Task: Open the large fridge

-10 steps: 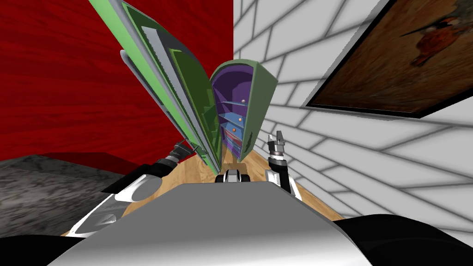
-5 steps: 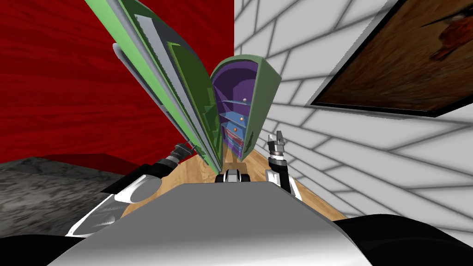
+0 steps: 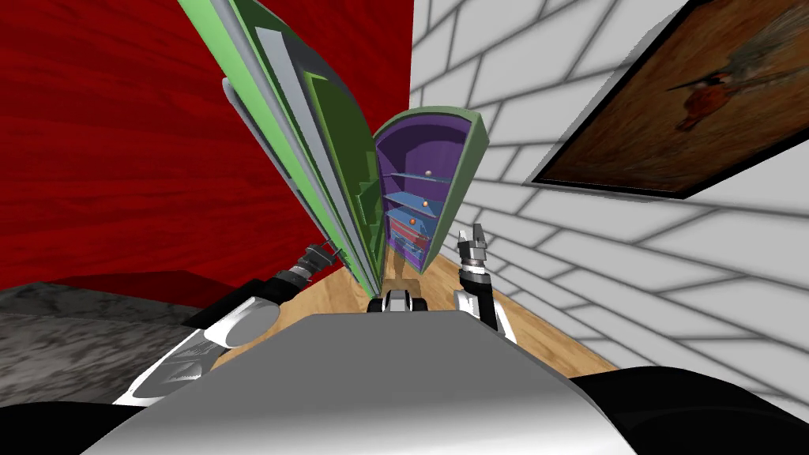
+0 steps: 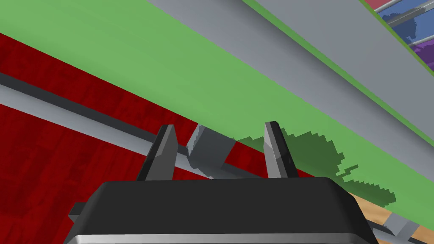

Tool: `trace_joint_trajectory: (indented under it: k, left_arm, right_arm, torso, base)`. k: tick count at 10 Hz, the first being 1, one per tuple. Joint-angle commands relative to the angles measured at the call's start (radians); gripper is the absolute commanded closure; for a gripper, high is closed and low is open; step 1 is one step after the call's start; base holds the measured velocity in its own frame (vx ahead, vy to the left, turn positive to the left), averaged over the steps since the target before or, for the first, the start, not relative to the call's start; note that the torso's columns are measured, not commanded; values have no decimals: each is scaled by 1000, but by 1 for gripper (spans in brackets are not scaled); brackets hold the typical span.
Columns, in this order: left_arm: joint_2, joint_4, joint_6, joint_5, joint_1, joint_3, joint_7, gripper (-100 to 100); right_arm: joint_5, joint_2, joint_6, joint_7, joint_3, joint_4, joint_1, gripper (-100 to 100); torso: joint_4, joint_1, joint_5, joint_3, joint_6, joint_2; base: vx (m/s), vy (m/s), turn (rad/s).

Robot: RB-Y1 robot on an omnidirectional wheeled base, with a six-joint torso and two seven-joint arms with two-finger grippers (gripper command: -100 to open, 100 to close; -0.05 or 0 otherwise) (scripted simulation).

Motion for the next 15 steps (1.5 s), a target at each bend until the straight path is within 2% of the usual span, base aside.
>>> trace_joint_trajectory:
  k: [1, 2, 3, 4, 6, 13, 14, 15]
  left_arm:
    - [17, -8, -4, 3, -17, -26, -7, 100]
    - [24, -13, -6, 5, -19, -36, -10, 100]
    - [19, -5, -3, 5, -20, -31, -6, 100]
    - [33, -14, -9, 9, -27, -50, -13, 100]
    - [39, -17, -11, 11, -30, -61, -16, 100]
    - [84, -43, -25, 24, -45, -133, -38, 100]
    - [78, -40, -20, 24, -42, -125, -32, 100]
    - [85, -45, -24, 26, -47, -135, -35, 100]
  right_arm:
    - [0, 0, 0, 0, 0, 0, 0, 0]
    - [0, 0, 0, 0, 0, 0, 0, 0]
    - [0, 0, 0, 0, 0, 0, 0, 0]
    - [0, 0, 0, 0, 0, 0, 0, 0]
    - [0, 0, 0, 0, 0, 0, 0, 0]
    - [0, 0, 0, 0, 0, 0, 0, 0]
    - [0, 0, 0, 0, 0, 0, 0, 0]
    - [0, 0, 0, 0, 0, 0, 0, 0]
  torso:
    - [1, 2, 0, 1, -1, 3]
    - [1, 2, 0, 3, -2, 5]
    - [1, 1, 0, 3, -2, 5]
    - [0, -8, 0, 4, -4, 5]
    - [2, 5, 0, 3, -2, 6]
    - [1, 0, -1, 4, -3, 7]
    - [2, 1, -1, 4, -3, 6]
    - [0, -7, -1, 5, -4, 7]
  base:
    - [-71, 363, -138]
    - [-51, 333, -119]
    - [-25, 154, -27]
    - [-15, 269, -100]
    - [-24, 299, -135]
    - [-11, 330, -147]
    - [5, 160, -26]
    - [-6, 151, -63]
